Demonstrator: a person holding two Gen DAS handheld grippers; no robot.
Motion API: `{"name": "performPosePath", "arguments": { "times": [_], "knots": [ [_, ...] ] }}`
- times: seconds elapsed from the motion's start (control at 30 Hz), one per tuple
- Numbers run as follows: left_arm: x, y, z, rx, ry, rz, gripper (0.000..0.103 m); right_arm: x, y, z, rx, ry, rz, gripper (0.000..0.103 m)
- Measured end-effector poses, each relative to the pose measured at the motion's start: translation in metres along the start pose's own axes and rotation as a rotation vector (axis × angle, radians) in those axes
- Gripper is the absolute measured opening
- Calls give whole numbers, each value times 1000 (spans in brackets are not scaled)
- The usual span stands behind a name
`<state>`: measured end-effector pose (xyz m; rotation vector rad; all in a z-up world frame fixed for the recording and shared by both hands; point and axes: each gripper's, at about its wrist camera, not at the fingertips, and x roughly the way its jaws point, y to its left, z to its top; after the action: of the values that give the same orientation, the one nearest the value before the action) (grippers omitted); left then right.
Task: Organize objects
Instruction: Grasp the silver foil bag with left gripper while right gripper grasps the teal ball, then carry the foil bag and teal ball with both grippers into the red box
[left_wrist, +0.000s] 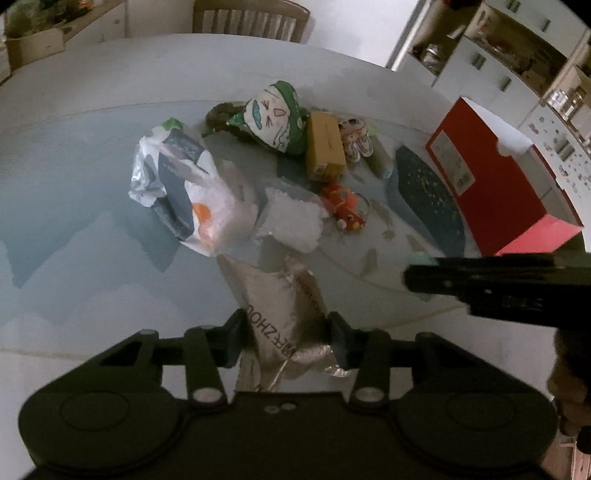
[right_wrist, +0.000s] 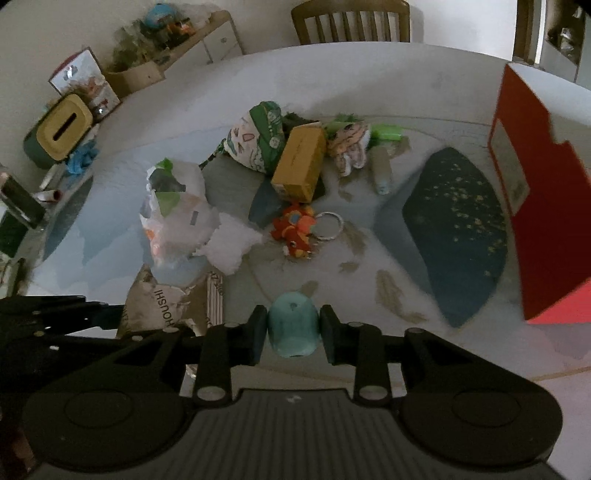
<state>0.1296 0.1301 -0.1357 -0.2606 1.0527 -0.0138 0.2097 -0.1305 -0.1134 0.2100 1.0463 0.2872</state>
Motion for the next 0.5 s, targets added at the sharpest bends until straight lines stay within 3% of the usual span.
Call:
{"name": "performPosePath", "arguments": {
  "times": [0.23,0.5],
  "knots": [
    [-24,-26,-3,-69,-51,18,45,-49,-36,0,-23,-33,46,30],
    [-49,-89,25,-80,-141,-46,45,-109,-90,16,-36,-130,41,30]
  ]
}}
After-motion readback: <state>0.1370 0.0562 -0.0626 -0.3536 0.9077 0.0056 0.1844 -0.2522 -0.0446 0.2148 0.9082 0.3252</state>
